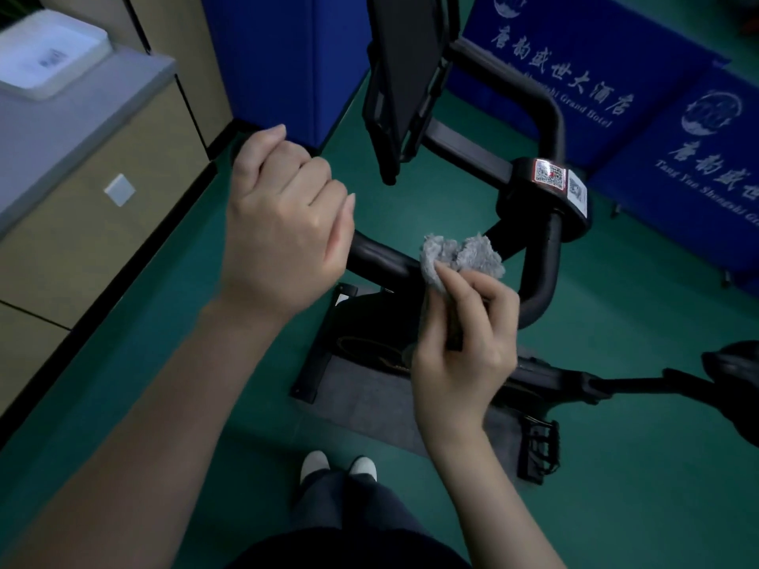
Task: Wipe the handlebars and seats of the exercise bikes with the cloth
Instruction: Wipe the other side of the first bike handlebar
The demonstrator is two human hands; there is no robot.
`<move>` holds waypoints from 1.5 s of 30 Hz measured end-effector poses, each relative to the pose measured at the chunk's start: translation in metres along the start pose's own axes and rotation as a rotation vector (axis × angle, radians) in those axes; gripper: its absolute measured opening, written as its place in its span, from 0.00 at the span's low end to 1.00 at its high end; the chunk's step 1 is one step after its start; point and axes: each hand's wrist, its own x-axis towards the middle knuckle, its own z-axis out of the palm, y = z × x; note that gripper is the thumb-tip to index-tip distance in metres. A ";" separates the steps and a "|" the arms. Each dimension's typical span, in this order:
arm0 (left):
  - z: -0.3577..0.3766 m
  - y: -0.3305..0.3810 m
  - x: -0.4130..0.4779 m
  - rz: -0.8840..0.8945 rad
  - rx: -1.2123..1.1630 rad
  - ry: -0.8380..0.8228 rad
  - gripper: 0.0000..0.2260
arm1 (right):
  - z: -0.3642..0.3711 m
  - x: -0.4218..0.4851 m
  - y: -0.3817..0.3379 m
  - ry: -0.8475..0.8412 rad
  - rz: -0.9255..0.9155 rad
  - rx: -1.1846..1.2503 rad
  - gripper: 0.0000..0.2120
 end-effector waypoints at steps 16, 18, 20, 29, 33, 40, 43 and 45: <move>-0.003 0.008 0.000 -0.062 0.045 -0.035 0.13 | 0.008 -0.010 -0.010 -0.079 1.392 1.021 0.08; -0.003 0.007 0.000 -0.060 0.045 -0.039 0.13 | 0.016 -0.007 -0.016 -0.085 1.442 1.151 0.08; -0.003 0.007 0.000 -0.051 0.041 -0.044 0.13 | 0.022 -0.008 -0.021 -0.119 1.454 1.220 0.07; -0.002 0.007 -0.001 -0.033 0.051 -0.030 0.13 | 0.036 -0.007 -0.029 -0.181 1.398 1.112 0.06; -0.001 0.006 -0.002 -0.041 0.042 -0.024 0.14 | 0.016 -0.007 -0.012 -0.074 1.382 1.114 0.10; 0.000 0.008 -0.001 -0.030 0.067 -0.034 0.14 | 0.039 -0.006 -0.021 -0.152 1.274 1.060 0.14; -0.003 0.009 -0.001 -0.037 0.041 -0.045 0.15 | 0.030 -0.005 -0.010 -0.103 1.253 1.021 0.10; -0.004 0.017 -0.002 -0.041 -0.018 -0.032 0.13 | 0.018 -0.006 0.002 -0.031 1.255 1.018 0.08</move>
